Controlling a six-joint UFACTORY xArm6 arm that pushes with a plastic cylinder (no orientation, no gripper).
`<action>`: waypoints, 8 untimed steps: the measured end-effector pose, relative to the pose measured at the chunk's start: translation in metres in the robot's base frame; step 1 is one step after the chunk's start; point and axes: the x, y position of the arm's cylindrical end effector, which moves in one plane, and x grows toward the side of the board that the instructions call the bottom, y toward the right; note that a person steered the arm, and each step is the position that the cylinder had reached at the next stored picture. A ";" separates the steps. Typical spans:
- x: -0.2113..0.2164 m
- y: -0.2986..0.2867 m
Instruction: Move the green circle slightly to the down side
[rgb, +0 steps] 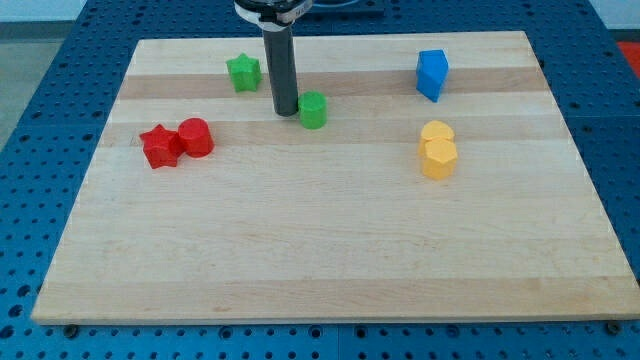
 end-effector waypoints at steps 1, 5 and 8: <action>-0.017 0.001; -0.011 0.021; -0.005 0.026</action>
